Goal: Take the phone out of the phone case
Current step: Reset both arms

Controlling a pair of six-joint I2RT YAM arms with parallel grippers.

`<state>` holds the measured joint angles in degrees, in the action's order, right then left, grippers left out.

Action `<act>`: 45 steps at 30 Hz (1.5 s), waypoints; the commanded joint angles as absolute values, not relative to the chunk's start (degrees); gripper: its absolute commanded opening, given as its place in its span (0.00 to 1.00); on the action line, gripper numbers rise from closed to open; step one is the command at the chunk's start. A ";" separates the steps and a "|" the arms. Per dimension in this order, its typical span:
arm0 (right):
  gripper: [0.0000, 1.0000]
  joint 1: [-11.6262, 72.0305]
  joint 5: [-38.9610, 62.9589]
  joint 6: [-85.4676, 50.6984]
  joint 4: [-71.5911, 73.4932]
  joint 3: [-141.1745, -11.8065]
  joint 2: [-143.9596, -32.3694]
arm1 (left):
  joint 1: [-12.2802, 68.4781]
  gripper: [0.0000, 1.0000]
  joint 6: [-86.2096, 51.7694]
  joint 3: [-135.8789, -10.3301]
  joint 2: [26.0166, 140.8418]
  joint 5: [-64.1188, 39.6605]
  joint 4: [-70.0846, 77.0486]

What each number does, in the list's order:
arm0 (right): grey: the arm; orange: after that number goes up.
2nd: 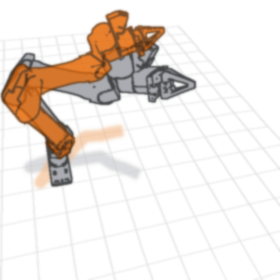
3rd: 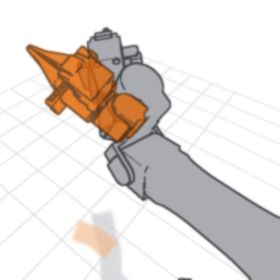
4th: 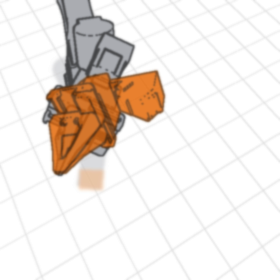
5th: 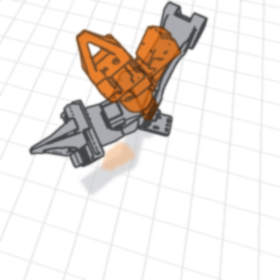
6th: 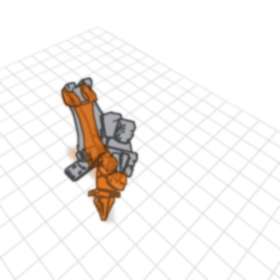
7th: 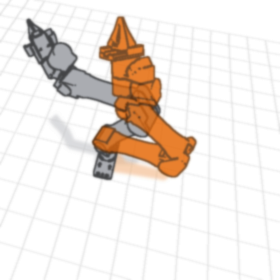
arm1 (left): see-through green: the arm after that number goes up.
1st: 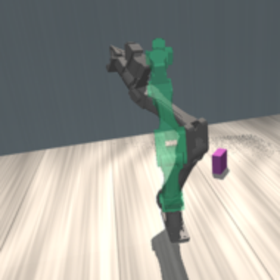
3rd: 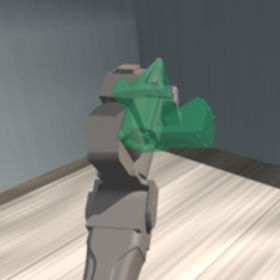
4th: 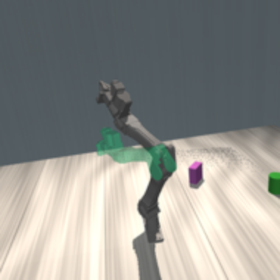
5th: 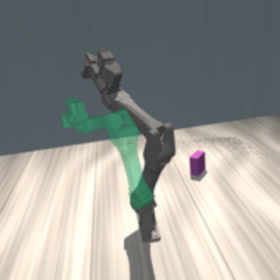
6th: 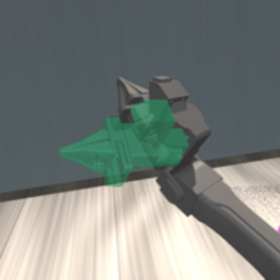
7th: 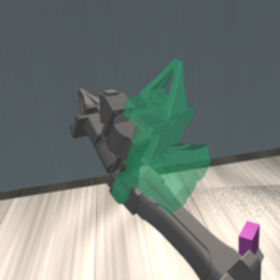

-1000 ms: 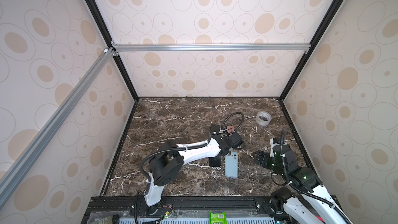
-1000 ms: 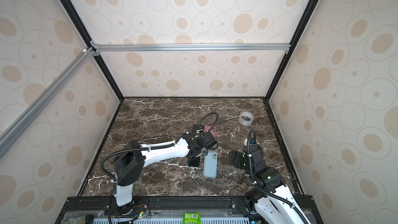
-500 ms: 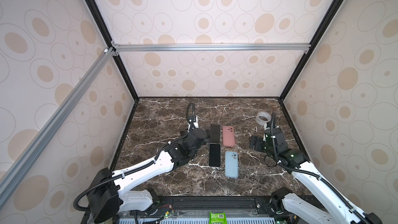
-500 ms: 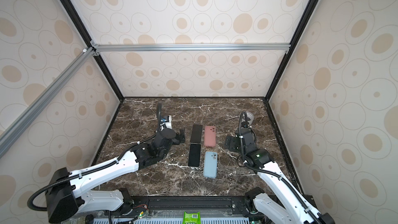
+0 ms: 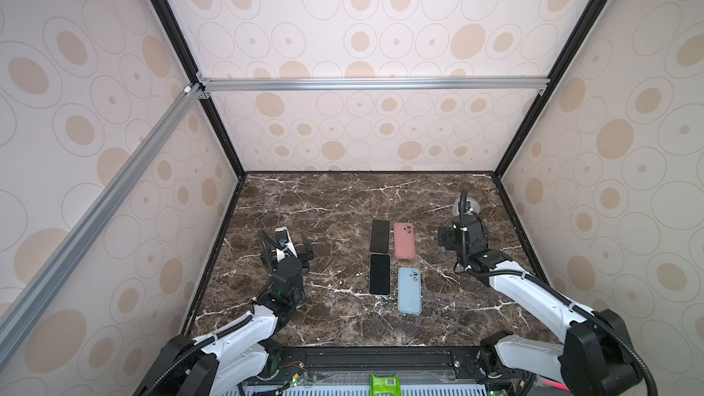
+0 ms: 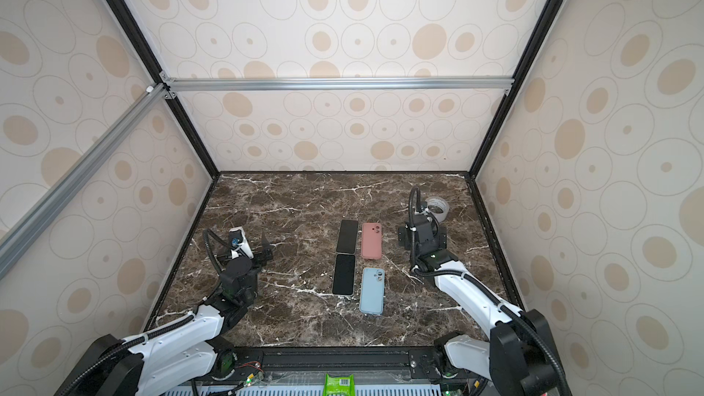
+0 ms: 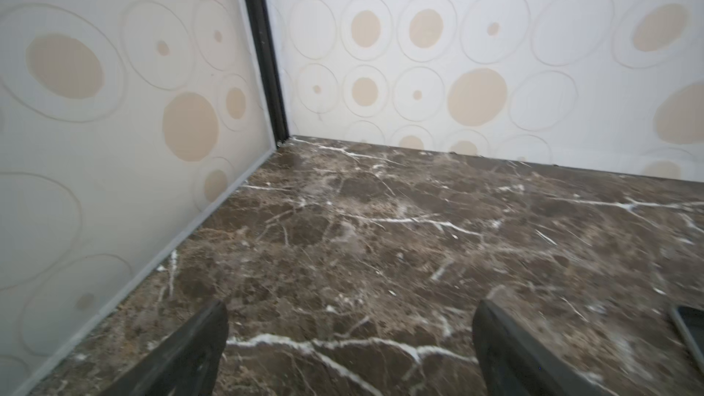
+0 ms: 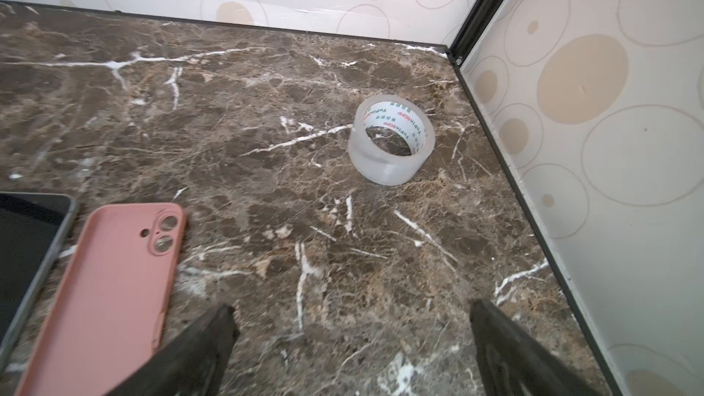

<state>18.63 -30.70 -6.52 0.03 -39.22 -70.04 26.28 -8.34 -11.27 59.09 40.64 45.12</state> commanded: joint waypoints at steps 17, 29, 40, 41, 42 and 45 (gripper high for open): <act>0.99 5.49 -17.69 0.51 33.90 -26.72 -80.81 | 11.81 0.99 4.14 -5.45 79.86 24.67 83.08; 0.99 4.79 -12.98 0.52 53.57 -20.70 -88.61 | 5.54 0.99 0.13 -6.54 91.22 17.18 91.23; 1.00 3.93 -11.01 -0.08 46.70 -23.79 -88.26 | 2.57 0.99 -2.36 -12.15 90.43 13.62 79.06; 1.00 3.88 -11.05 -0.07 46.70 -23.75 -88.21 | 2.70 0.99 -2.29 -12.13 90.52 13.69 79.35; 1.00 3.90 -11.07 -0.12 46.50 -23.75 -88.17 | 2.70 0.99 -2.35 -12.13 90.44 13.64 79.20; 1.00 3.89 -11.04 -0.07 46.58 -23.76 -88.17 | 2.70 0.99 -2.28 -12.13 90.44 13.70 79.25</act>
<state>4.29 -11.40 -0.16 46.30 -23.49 -88.82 2.96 -2.11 -11.88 91.07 14.24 78.76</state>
